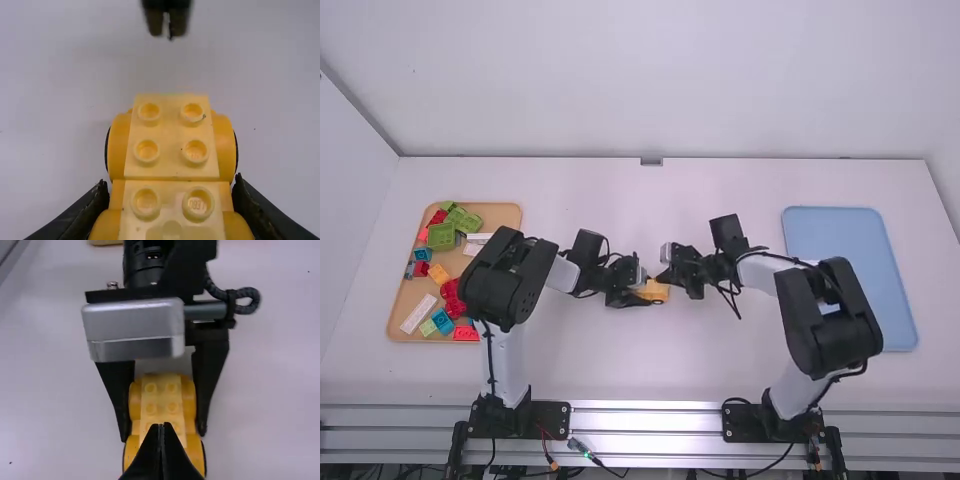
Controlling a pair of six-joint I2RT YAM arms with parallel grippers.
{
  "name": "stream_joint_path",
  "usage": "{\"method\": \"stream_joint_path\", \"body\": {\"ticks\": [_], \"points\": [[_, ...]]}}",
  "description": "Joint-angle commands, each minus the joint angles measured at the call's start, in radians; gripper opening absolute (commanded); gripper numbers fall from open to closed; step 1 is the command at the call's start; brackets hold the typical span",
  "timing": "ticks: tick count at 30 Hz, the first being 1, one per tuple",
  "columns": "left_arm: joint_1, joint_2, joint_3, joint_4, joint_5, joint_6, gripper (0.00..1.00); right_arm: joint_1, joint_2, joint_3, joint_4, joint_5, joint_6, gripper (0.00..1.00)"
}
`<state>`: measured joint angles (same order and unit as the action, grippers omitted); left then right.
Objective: Assemble lego blocks to make yellow taxi
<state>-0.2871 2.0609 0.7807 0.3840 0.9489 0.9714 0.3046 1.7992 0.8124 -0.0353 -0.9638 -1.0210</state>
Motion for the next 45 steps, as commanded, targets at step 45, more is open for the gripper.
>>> {"method": "stream_joint_path", "body": {"ticks": [45], "points": [[-0.003,0.030,0.006,-0.010,-0.049,0.005,0.28,0.042,0.009,-0.010,0.071,0.093,-0.006,0.00]]}}
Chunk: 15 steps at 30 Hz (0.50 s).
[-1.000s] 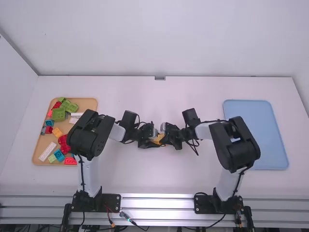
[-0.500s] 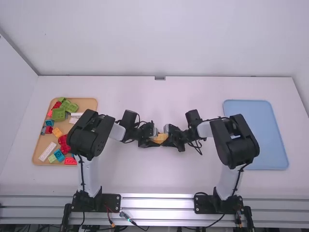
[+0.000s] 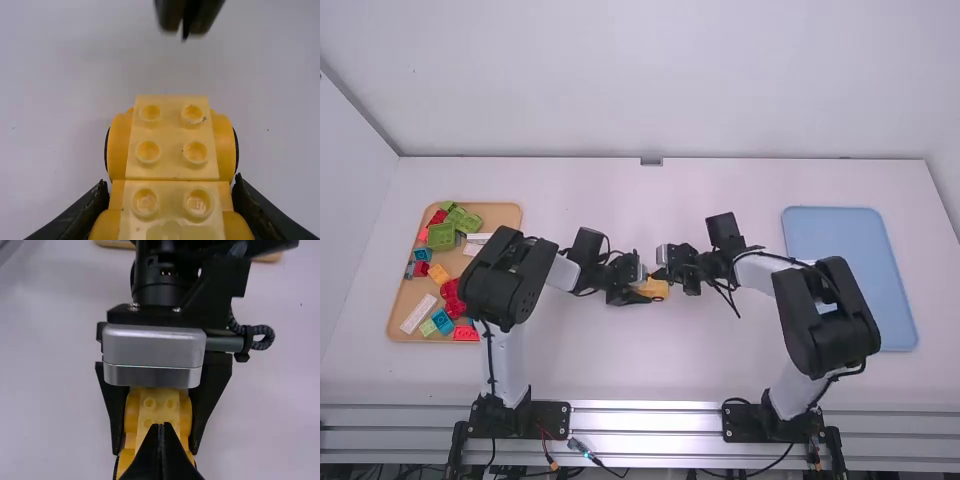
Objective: Assemble lego blocks to make yellow taxi
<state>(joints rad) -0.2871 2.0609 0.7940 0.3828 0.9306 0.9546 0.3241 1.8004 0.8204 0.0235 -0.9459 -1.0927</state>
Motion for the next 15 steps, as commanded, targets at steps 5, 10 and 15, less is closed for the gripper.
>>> {"method": "stream_joint_path", "body": {"ticks": [5,10,15], "points": [[-0.003,0.030,-0.007,-0.008,-0.031,0.020,0.28,0.029,0.038,-0.018,0.021,0.140,0.097,0.00],[-0.003,0.030,-0.007,-0.008,-0.031,0.018,0.27,0.017,0.089,-0.018,0.039,0.135,0.095,0.00],[-0.003,0.030,-0.007,-0.010,-0.031,0.018,0.27,0.016,0.119,-0.018,0.044,0.132,0.101,0.00]]}}
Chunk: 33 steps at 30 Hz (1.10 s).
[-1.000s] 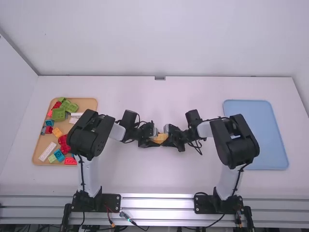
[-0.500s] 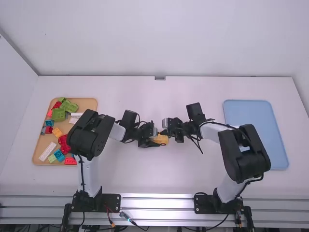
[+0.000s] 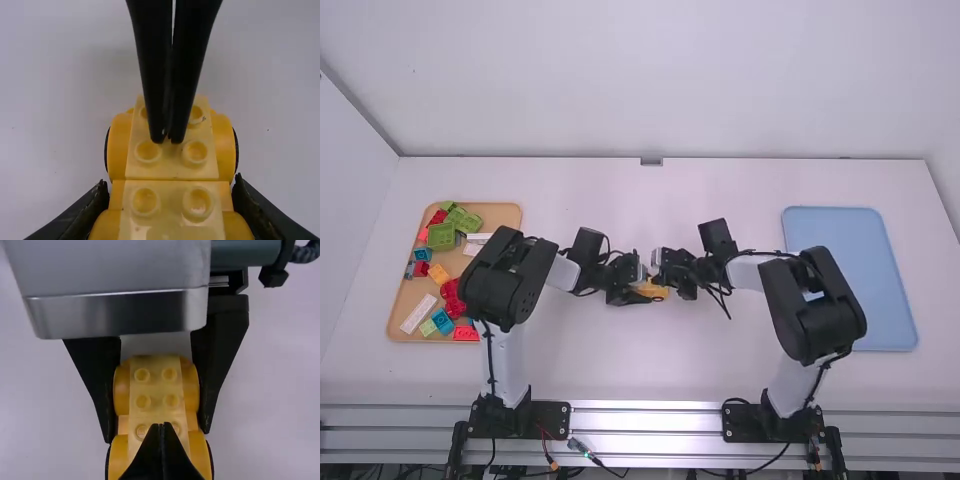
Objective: Assemble lego blocks to make yellow taxi
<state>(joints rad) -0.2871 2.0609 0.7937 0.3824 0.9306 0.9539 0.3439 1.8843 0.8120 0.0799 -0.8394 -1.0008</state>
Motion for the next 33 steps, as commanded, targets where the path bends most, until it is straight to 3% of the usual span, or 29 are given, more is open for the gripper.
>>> {"method": "stream_joint_path", "body": {"ticks": [1,21,29,33], "points": [[-0.003,0.030,-0.006,-0.010,-0.032,0.019,0.27,-0.003,0.039,-0.010,-0.013,0.026,0.010,0.00],[-0.003,0.030,-0.006,-0.010,-0.031,0.019,0.27,-0.003,0.171,-0.005,-0.033,0.078,0.018,0.00],[-0.003,0.030,-0.006,-0.010,-0.031,0.019,0.28,-0.015,0.154,0.056,-0.042,-0.061,0.002,0.00],[-0.003,0.030,-0.006,-0.010,-0.031,0.019,0.32,-0.034,0.061,0.081,-0.046,-0.110,0.002,0.00]]}}
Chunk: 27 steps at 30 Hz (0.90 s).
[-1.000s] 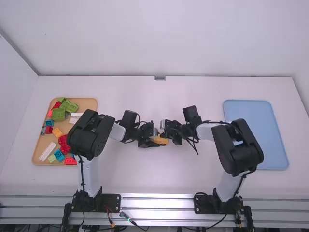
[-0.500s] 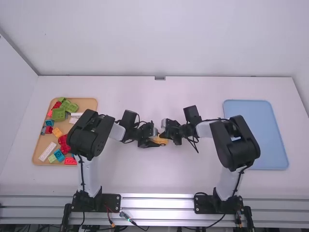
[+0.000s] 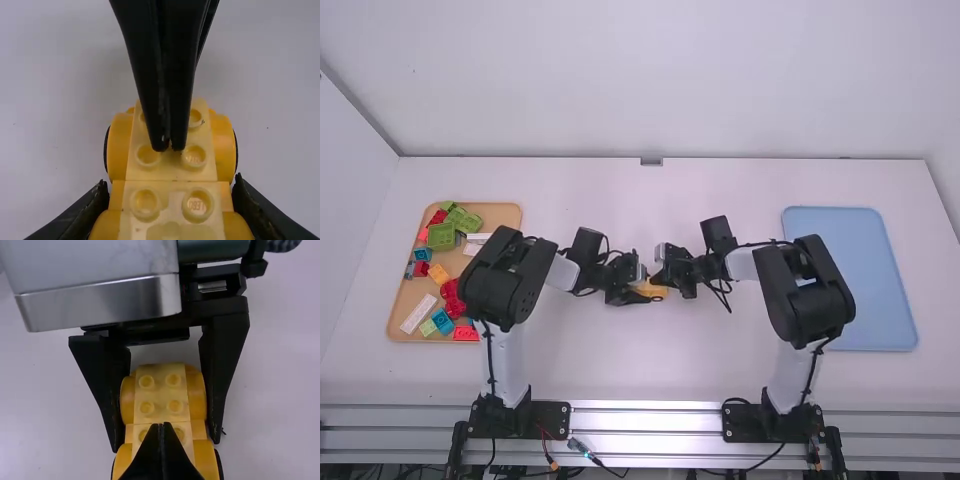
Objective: Assemble lego blocks to make yellow taxi
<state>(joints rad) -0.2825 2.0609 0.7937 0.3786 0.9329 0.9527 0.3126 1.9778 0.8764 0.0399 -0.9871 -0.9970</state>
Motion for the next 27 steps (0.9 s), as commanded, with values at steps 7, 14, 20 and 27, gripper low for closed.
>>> {"method": "stream_joint_path", "body": {"ticks": [7,14,20,27], "points": [[-0.008,0.030,-0.006,-0.006,-0.034,0.020,0.45,-0.017,-0.237,0.072,-0.224,0.256,0.007,0.14],[-0.007,0.030,-0.006,-0.004,-0.043,0.000,0.60,-0.025,-0.356,0.074,-0.363,0.621,0.269,0.99],[-0.014,0.030,-0.006,-0.004,-0.082,-0.031,0.78,-0.023,-0.361,0.072,-0.379,0.776,0.450,0.99],[0.000,0.016,-0.006,-0.011,-0.085,-0.057,0.99,-0.024,-0.361,0.072,-0.388,0.776,0.441,0.99]]}}
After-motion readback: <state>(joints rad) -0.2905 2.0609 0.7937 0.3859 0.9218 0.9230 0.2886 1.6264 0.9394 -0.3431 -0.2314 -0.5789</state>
